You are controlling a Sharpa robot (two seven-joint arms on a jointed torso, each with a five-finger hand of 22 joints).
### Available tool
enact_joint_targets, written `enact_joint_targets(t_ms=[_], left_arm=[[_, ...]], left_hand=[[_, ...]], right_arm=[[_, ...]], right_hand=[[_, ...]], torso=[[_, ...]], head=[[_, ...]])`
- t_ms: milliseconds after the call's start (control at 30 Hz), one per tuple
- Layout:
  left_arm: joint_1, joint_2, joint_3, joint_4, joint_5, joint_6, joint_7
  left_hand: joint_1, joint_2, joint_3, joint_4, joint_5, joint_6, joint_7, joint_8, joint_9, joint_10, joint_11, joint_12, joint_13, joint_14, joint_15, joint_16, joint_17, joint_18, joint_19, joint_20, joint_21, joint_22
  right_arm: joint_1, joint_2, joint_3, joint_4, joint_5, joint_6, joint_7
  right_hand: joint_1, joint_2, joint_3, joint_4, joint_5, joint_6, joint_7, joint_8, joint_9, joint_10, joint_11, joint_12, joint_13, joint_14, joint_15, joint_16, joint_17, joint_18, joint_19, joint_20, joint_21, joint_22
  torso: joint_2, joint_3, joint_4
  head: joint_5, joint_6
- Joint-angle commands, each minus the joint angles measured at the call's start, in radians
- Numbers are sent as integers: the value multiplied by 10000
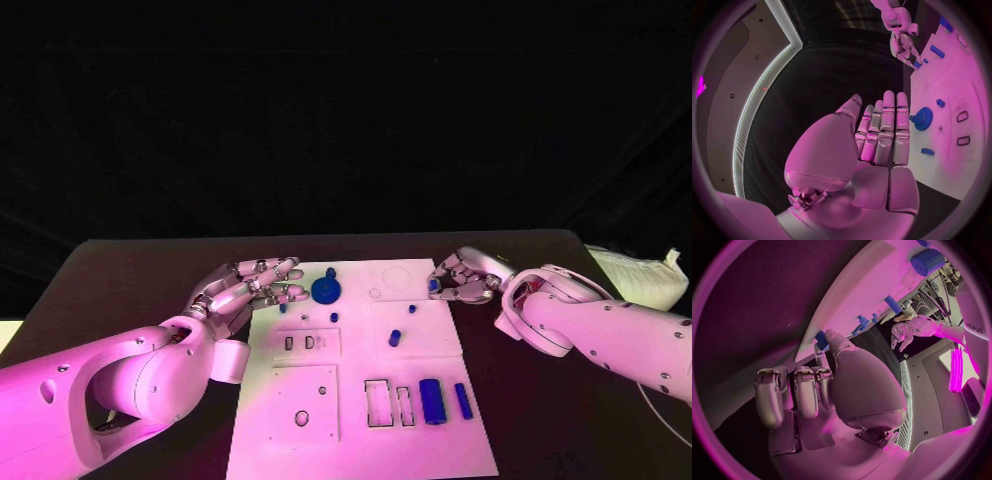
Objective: Assemble the parts on the task board
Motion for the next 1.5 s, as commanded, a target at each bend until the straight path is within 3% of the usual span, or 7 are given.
enact_joint_targets(t_ms=[33,333,500,700,900,1233,1500], left_arm=[[5,14,5,7,10,194,50],[5,13,5,-38,10,177,69],[5,13,5,-119,10,169,78],[5,69,5,-268,10,193,110],[5,145,5,-428,11,208,150],[6,233,6,-591,11,210,179],[7,247,6,-599,11,214,180]], left_hand=[[41,-5,20,-59,-29,65,2,-3,5,64,9,-35,11,-22,6,-37,10,127,7,16,-52,-13],[41,-5,20,-59,-29,65,2,-3,5,64,9,-35,11,-22,6,-37,10,127,7,16,-52,-13],[41,-5,20,-59,-29,65,2,-3,5,64,9,-35,11,-22,6,-37,10,127,7,16,-52,-13],[41,-5,20,-59,-29,65,2,-3,5,64,9,-35,11,-22,6,-37,10,127,7,16,-52,-13],[34,1,32,-61,-27,62,3,-10,2,63,10,-42,8,-21,6,-44,17,127,10,16,-56,-17],[34,1,32,-61,-27,62,3,-10,2,63,10,-42,8,-21,6,-44,17,127,10,16,-56,-17],[34,1,32,-61,-27,62,3,-10,2,63,10,-42,8,-21,6,-44,17,127,10,16,-56,-17]], right_arm=[[-15,21,-5,-8,-133,-131,-26],[4,58,29,230,-79,-734,-88],[129,68,67,929,-203,-916,-543],[256,347,76,1788,-969,-952,-1198],[261,937,13,2319,-2024,-772,-1783],[-15,2014,-192,2396,-3092,-365,-2547],[-224,2489,-268,2311,-3483,-145,-2873]], right_hand=[[89,277,187,-66,-248,334,-143,166,114,1038,-160,46,2634,1045,-138,40,2631,-176,929,-132,71,2460],[-62,445,328,-97,-581,609,-304,246,191,1038,-305,46,2634,1045,-277,40,2631,-201,986,-285,111,2560],[-101,476,345,-84,-574,592,-308,226,190,1038,-313,46,2634,1045,-287,40,2631,-199,981,-299,107,2551],[-137,525,383,-78,-545,546,-299,186,183,1038,-312,46,2634,1045,-293,40,2631,-197,976,-313,104,2542],[-166,541,397,-72,-541,518,-289,162,178,1038,-306,46,2634,1045,-293,40,2631,-193,968,-318,98,2528],[-183,522,404,-90,-533,490,-281,136,173,1038,-300,46,2634,1045,-291,40,2631,-184,948,-321,83,2492],[-193,500,406,-104,-521,480,-275,124,172,1038,-297,46,2634,1045,-289,40,2631,-178,933,-322,72,2467]], torso=[[0,0,1],[-8,-2,7],[-17,-11,10],[-39,-29,29],[-102,-89,112],[-162,-180,174],[-164,-160,141]], head=[[9,-24],[32,-34],[52,-37],[222,-102],[373,-264],[585,-454],[566,-457]])
